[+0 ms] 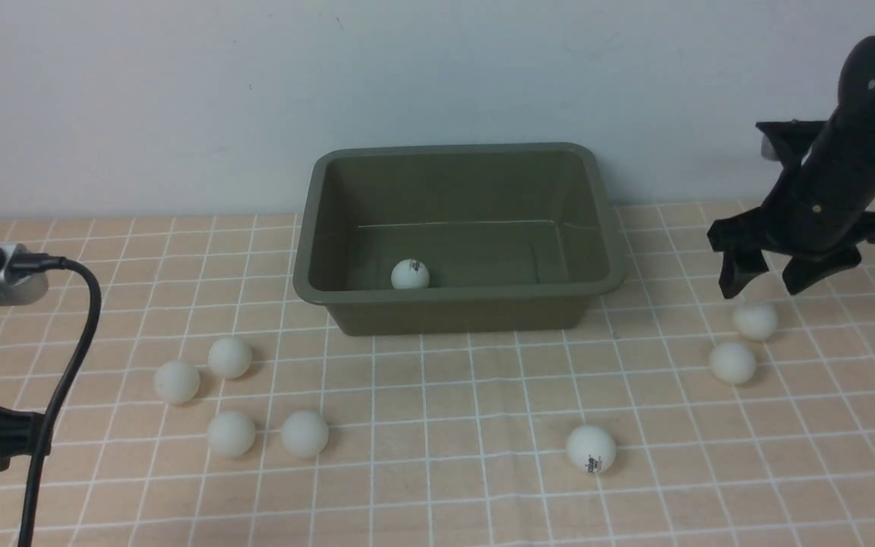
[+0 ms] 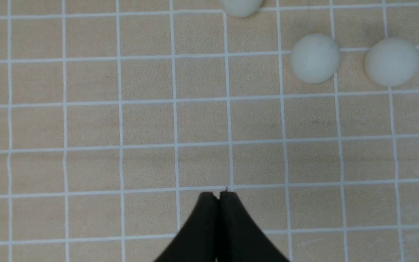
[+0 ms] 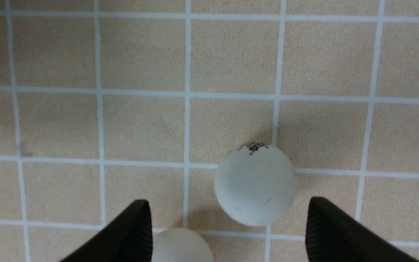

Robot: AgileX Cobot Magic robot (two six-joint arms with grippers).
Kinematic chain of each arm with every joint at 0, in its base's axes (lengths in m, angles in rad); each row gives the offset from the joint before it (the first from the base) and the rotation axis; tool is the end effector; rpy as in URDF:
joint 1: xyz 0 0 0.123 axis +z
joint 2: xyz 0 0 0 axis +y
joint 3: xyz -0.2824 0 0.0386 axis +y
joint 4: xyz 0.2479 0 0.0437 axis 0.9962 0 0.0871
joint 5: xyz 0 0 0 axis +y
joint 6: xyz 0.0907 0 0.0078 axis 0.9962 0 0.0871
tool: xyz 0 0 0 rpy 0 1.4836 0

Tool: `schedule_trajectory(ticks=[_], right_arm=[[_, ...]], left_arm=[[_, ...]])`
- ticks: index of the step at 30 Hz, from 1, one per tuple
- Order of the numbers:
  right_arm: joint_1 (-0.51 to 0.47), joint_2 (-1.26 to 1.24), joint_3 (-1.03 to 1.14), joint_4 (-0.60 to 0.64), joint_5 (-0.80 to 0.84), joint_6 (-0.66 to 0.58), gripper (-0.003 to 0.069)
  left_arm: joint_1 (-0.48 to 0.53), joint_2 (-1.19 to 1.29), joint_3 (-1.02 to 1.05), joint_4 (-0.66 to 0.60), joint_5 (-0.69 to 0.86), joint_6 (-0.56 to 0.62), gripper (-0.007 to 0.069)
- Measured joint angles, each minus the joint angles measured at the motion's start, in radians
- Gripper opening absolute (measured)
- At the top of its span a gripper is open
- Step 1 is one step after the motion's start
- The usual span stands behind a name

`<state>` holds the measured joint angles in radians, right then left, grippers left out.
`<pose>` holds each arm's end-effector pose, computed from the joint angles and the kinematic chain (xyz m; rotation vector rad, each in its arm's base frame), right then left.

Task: Put the table tennis balls into the box on the light coffee tablecloth.
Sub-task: 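Reach for and grasp a ping pong ball on the table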

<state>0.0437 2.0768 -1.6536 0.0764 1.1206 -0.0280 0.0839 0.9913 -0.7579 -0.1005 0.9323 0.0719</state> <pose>0.4243 0.0248 0.1991 -0.0641 3.0254 0.1083 0.1719 0.0071 0.2857 -0.0682 2.6421 -0.0746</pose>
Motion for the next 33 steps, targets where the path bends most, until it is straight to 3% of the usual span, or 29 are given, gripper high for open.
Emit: schedule_trajectory(ticks=[14,17,21,28,33], right_arm=[[0.000,0.081,0.000,-0.035,-0.037,0.001,0.0502],[0.000,0.087,0.000,-0.049,-0.038,0.016,0.0468],[0.000,0.088,0.000,-0.070,-0.039,0.034,0.0351],[0.000,0.089,-0.020,-0.076,-0.026,0.037,0.0349],[0.000,0.089,-0.121,0.010,0.027,0.036,0.0349]], left_arm=[[0.000,0.000,0.000,0.000,0.001,0.002,-0.0069],[0.000,0.000,0.000,0.000,0.001,0.002,-0.0069],[0.000,0.000,0.000,0.000,0.001,0.002,-0.0069],[0.000,0.000,0.000,0.000,0.001,0.002,-0.0069],[0.000,0.000,0.000,0.000,0.001,0.002,-0.0069]])
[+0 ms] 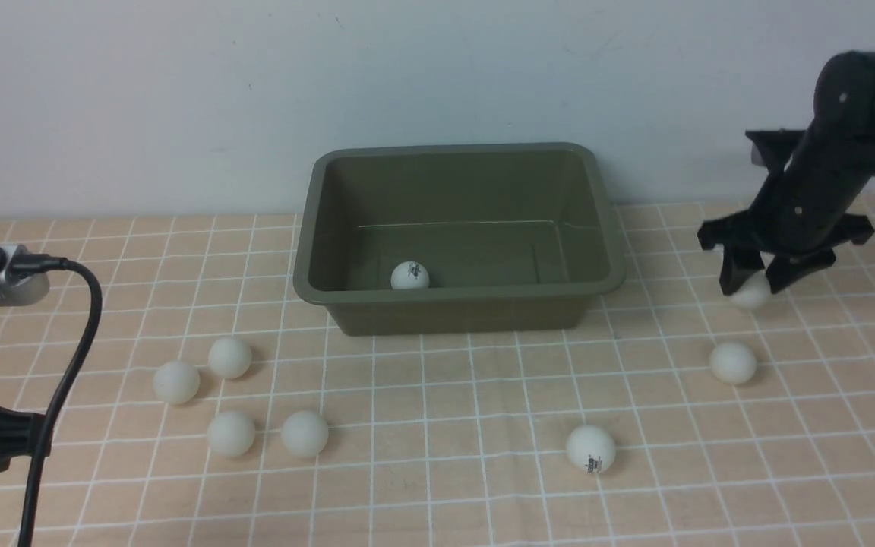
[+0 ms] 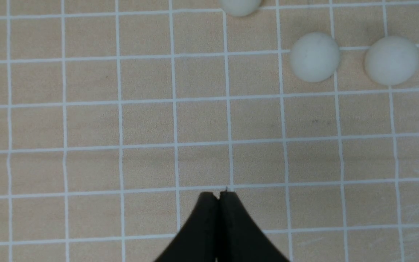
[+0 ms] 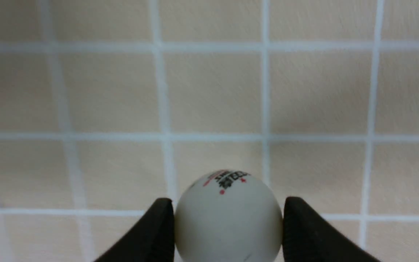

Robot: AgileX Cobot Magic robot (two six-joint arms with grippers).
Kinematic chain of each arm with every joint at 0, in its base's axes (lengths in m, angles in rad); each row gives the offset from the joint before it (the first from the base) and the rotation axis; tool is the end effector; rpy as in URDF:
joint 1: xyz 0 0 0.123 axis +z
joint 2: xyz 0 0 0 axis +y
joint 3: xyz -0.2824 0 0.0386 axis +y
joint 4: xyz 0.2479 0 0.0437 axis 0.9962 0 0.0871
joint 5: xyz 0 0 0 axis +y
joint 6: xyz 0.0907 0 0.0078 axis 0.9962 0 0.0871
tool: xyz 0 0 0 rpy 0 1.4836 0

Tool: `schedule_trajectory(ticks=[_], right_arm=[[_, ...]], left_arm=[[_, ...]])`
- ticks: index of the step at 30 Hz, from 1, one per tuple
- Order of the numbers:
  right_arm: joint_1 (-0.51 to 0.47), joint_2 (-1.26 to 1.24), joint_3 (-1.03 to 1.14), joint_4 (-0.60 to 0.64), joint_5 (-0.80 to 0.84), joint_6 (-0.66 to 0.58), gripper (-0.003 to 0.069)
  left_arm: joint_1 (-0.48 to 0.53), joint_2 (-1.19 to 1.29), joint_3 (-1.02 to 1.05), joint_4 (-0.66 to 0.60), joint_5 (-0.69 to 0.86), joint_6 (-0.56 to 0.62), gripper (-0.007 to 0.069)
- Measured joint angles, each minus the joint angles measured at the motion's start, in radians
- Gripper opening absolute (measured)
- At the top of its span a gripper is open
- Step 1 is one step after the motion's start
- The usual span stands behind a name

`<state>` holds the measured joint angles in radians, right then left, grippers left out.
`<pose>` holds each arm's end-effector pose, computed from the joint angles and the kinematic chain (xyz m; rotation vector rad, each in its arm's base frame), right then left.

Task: Put the table tennis balls into the box on the light coffee tablecloth.
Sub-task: 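Reach for and grasp a ping pong ball on the table, then release the ping pong ball into the bin and lift the gripper away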

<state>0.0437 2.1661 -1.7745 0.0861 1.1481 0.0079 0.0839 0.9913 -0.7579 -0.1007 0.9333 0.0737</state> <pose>0.4461 0.0267 0.1908 -0.0077 3.0229 0.1265 0.1718 0.0071 0.2857 -0.0659 2.6431 -0.0744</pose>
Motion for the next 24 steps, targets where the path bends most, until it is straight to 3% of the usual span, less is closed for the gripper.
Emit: schedule_trajectory(ticks=[6,10,14,18,24], right_arm=[[0.009,0.000,-0.197,0.333,0.048,-0.117,0.0349],[0.063,0.000,-0.253,0.475,0.032,-0.195,0.0349],[0.147,0.006,-0.262,0.488,-0.018,-0.223,0.0349],[0.258,0.047,-0.264,0.383,-0.096,-0.227,0.0349],[0.306,0.104,-0.264,0.273,-0.120,-0.193,0.0349]], left_arm=[[0.000,0.000,0.000,0.000,0.000,0.000,-0.0069],[0.000,0.000,0.000,-0.001,0.000,0.000,-0.0069],[0.000,0.000,0.000,-0.001,0.000,0.000,-0.0069],[0.000,0.000,0.000,-0.001,0.000,0.000,-0.0069],[0.000,0.000,0.000,-0.001,0.000,0.000,-0.0069]])
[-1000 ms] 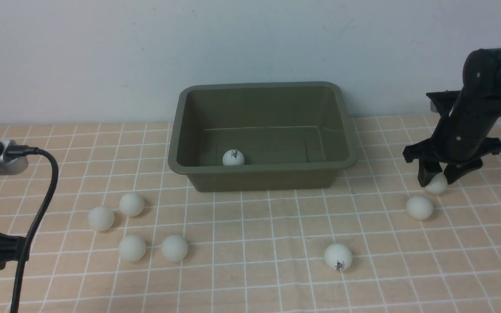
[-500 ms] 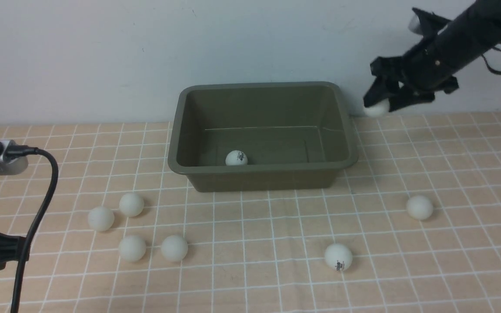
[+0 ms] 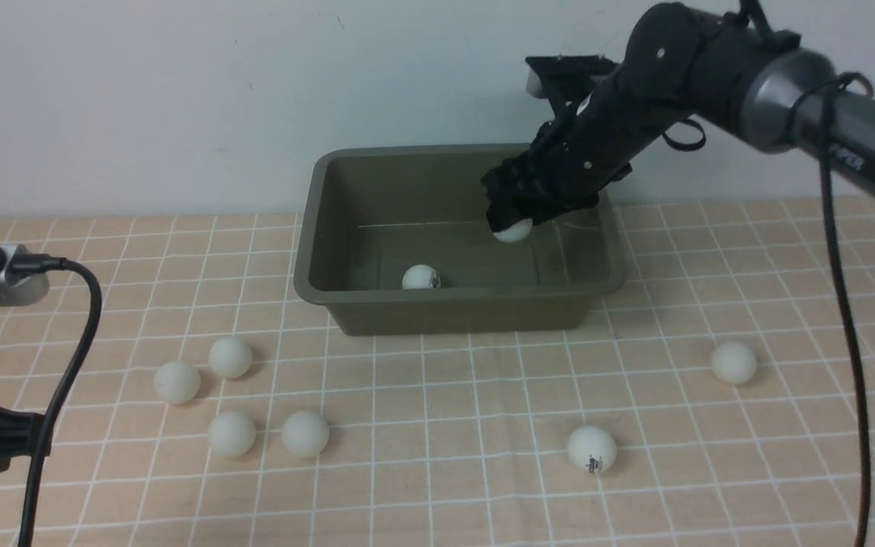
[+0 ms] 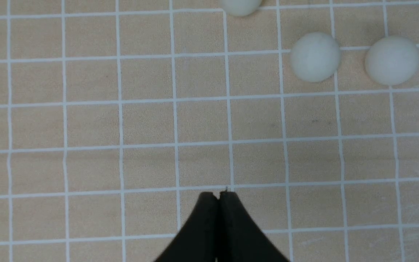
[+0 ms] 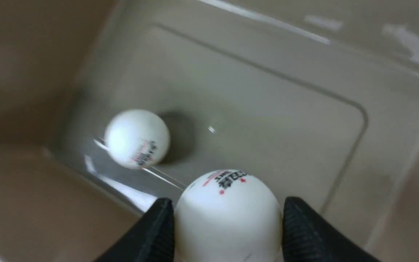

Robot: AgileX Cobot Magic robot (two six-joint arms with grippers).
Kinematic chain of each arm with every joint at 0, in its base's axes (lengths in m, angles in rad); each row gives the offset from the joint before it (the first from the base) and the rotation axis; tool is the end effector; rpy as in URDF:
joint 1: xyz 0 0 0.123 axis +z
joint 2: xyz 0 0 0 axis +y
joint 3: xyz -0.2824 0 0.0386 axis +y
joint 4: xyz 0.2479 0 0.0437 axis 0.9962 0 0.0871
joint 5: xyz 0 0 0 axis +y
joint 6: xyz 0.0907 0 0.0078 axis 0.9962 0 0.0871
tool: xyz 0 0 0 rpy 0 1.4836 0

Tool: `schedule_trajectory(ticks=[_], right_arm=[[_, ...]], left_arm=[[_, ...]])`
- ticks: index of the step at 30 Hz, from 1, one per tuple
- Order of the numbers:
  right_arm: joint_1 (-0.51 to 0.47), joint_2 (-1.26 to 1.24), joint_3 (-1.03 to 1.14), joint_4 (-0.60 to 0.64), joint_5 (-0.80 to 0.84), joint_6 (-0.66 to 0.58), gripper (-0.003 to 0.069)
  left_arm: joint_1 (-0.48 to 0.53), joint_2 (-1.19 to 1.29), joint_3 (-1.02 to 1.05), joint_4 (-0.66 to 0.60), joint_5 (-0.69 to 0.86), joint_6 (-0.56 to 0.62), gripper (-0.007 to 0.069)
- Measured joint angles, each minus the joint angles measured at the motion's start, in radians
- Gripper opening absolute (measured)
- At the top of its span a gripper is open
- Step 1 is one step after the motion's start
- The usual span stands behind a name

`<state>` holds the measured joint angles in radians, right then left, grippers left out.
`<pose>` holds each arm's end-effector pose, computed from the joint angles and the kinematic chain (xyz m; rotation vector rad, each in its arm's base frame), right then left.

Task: Put the table tennis balls into the box on the light coffee tablecloth.
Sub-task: 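Release the ping pong ball into the bin and lift the gripper away, then reach for and grasp a ping pong ball on the table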

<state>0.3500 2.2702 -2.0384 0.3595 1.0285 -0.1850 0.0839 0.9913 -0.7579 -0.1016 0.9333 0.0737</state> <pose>0.4589 0.1967 0.2208 -0.5564 2.6738 0.5194 0.1718 0.0070 0.2857 -0.0664 2.6430 -0.0755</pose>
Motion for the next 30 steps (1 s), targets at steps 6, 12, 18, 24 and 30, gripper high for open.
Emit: schedule_trajectory(ticks=[6,12,18,24,30], right_arm=[[0.001,0.017,0.000,-0.024,-0.004,0.002,0.0412],[0.001,0.017,-0.003,-0.024,-0.003,0.002,0.0471],[-0.016,0.022,-0.182,-0.043,0.172,0.003,0.0477],[-0.074,-0.030,-0.302,-0.132,0.214,0.095,0.0477],[-0.173,-0.204,-0.142,-0.225,0.223,0.132,0.0477]], left_arm=[[0.000,0.000,0.000,0.000,0.000,0.000,-0.0069],[0.000,0.000,0.000,-0.001,0.001,0.000,-0.0069],[0.000,0.000,0.000,-0.002,0.009,0.000,-0.0069],[0.000,0.000,0.000,-0.002,0.009,0.000,-0.0069],[0.000,0.000,0.000,-0.002,0.012,0.000,-0.0069]])
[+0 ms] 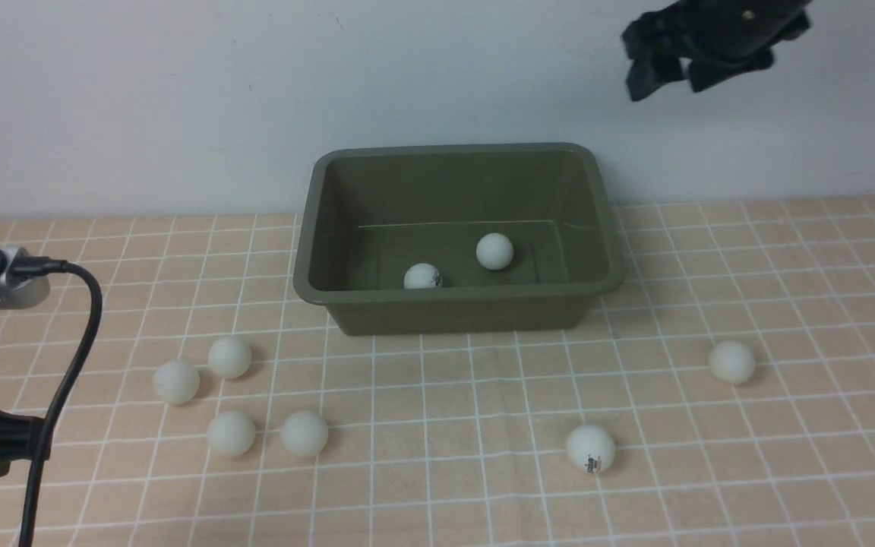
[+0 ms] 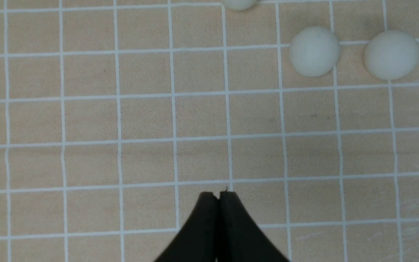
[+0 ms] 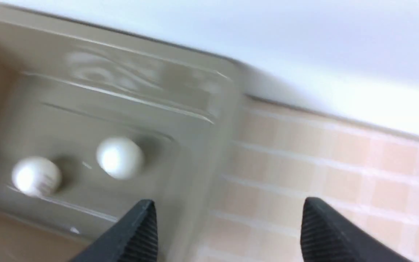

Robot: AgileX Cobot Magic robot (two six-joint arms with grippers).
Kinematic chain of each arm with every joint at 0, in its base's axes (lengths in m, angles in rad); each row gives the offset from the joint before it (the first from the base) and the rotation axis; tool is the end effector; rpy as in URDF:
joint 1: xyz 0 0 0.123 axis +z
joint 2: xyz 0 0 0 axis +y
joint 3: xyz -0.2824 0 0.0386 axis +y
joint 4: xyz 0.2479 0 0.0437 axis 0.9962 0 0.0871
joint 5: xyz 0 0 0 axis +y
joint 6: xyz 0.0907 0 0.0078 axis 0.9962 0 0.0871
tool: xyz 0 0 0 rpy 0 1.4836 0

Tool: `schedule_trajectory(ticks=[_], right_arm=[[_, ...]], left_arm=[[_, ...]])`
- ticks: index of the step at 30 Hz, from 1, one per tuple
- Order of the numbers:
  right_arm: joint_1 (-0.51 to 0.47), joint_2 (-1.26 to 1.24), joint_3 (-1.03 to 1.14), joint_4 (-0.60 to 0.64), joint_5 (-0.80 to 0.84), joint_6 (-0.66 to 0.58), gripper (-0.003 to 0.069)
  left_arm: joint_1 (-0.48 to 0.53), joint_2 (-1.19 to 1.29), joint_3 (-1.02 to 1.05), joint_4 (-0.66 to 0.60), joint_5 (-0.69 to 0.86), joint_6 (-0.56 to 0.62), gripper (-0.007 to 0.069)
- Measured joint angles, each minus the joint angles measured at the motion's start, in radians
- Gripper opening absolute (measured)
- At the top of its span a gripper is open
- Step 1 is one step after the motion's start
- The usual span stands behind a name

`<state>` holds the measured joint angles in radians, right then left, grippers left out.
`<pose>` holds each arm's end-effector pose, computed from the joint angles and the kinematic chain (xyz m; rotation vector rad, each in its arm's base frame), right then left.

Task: Put the table tennis balls into the box on the light coffee tablecloth.
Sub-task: 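Reach for and grasp a ping pong ball on the table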

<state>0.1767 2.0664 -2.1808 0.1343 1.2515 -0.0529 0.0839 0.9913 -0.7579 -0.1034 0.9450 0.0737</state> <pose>0.4455 0.0913 0.3465 -0.2897 2.6058 0.2250 0.1709 0.0067 0.2852 -0.0668 2.6544 -0.0795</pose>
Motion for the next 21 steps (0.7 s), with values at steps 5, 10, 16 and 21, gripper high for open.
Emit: schedule_trajectory(ticks=[5,10,16,21], right_arm=[[-0.065,-0.127,0.259,-0.022,0.000,-0.008,0.0477],[-0.075,-0.134,0.483,-0.029,-0.004,-0.013,0.0477],[-0.043,-0.133,0.690,-0.026,-0.072,-0.035,0.0477],[-0.038,-0.133,0.760,-0.052,-0.178,-0.037,0.0477]], left_arm=[[0.000,0.000,0.000,0.000,0.004,0.000,-0.0069],[0.000,0.000,0.000,-0.008,0.009,0.000,-0.0069],[0.000,0.000,0.000,-0.025,0.010,0.000,-0.0069],[0.000,0.000,0.000,-0.025,0.012,0.000,-0.0069]])
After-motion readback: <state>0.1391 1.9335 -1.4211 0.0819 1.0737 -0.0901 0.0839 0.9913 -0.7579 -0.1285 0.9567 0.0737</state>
